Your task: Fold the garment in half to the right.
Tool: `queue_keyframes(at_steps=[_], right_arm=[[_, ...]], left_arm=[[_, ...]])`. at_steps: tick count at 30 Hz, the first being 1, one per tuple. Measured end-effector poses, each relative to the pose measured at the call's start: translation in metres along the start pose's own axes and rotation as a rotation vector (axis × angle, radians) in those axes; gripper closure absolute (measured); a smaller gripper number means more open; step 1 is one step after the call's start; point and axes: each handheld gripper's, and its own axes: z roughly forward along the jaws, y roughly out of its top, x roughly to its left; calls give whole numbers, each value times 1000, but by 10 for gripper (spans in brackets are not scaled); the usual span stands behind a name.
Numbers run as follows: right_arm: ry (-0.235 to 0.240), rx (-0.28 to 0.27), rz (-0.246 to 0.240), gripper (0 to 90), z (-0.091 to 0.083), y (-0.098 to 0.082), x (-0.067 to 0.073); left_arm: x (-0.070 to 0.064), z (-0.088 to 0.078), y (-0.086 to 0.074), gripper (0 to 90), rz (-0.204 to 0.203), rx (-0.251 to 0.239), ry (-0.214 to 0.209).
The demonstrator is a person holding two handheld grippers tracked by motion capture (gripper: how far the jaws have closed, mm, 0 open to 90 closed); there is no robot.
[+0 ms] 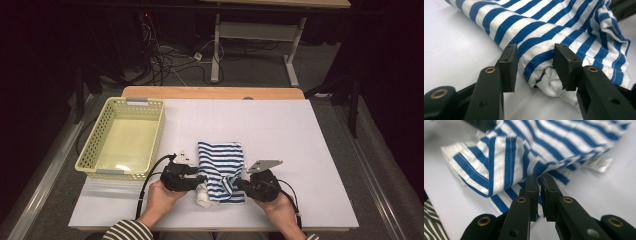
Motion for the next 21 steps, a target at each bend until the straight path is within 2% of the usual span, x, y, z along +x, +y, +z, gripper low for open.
queue_keyframes(at_steps=[5,8,11,13,17,21], right_arm=[[-29,-87,17,850,-25,8,-6],[-37,-130,25,848,-28,18,-10],[-45,-101,17,848,-14,27,-12],[-43,-62,14,841,-1,29,-13],[-43,0,3,784,12,20,-9],[-54,48,-8,723,18,6,-8]], left_arm=[[0,-1,-1,534,4,2,-1],[0,-1,-1,535,12,5,5],[-1,-2,-2,535,13,7,9],[-2,-3,-3,536,18,10,12],[0,-3,-3,547,21,19,-2],[-3,-1,-5,649,38,37,-25]])
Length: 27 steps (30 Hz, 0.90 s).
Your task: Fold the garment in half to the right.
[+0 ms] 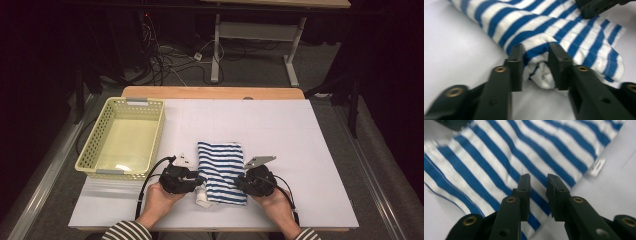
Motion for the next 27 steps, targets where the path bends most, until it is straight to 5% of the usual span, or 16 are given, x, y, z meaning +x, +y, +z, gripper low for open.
queue_keyframes(at_steps=[9,24,27], right_arm=[[-4,-5,10,668,0,-9,-1],[-6,-10,10,630,-1,-14,1],[-2,-9,9,629,-1,-14,0]], left_arm=[[-1,-5,-3,843,10,27,0],[0,-12,-13,842,-3,12,-3],[1,-12,-15,754,-17,-9,3]])
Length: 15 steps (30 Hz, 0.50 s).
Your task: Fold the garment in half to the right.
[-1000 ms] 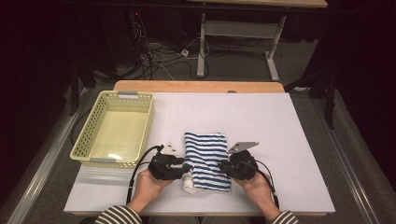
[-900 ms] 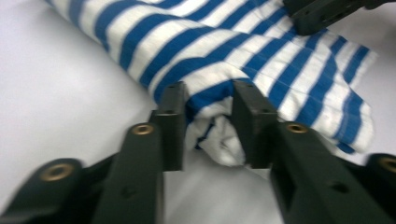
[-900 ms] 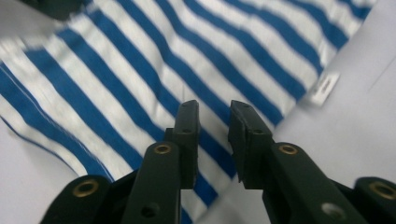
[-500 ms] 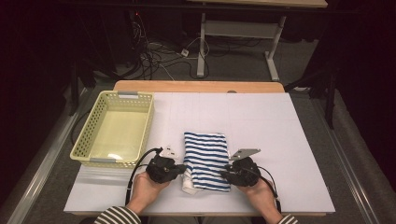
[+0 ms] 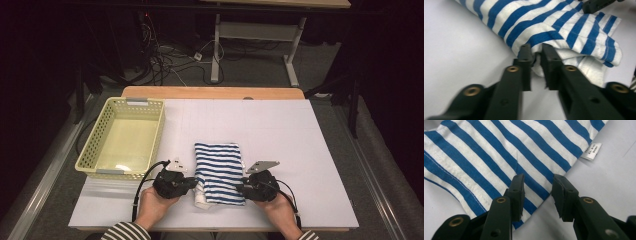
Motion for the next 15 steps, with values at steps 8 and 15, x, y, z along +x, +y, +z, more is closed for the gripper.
queue_keyframes(at_steps=[8,15], right_arm=[[20,-8,-1,559,-2,0,0],[19,-66,17,516,-14,-4,-5]], left_arm=[[-6,-4,-1,549,8,-54,-4],[-6,-6,-1,502,1,-72,13]])
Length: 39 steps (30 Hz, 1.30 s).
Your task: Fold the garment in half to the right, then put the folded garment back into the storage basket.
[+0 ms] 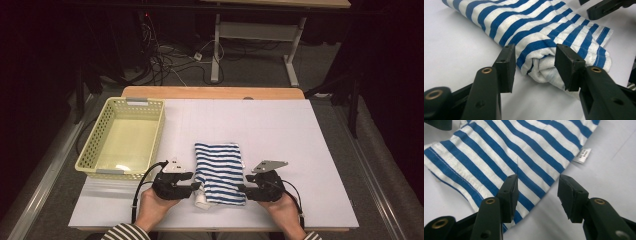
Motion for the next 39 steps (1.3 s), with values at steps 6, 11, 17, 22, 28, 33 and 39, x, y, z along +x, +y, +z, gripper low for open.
queue_keyframes(at_steps=[6,11,17,22,28,33,39], right_arm=[[-4,-32,14,500,-11,-6,-5],[-13,-50,35,492,-13,-6,-11],[-27,-47,38,487,-14,-8,-10],[-29,-61,38,484,-18,-10,-11],[-31,-96,46,474,-27,-12,-15],[-37,-114,43,468,-34,-15,-16],[-43,-131,46,467,-44,-22,-17]], left_arm=[[1,2,1,491,-9,-5,-11],[1,1,1,491,-6,-5,-19],[1,1,1,482,3,-1,-21],[0,1,1,474,2,-3,-17],[1,1,1,466,2,-2,-14],[-2,2,2,465,8,0,-13],[-2,4,4,455,15,2,1]])
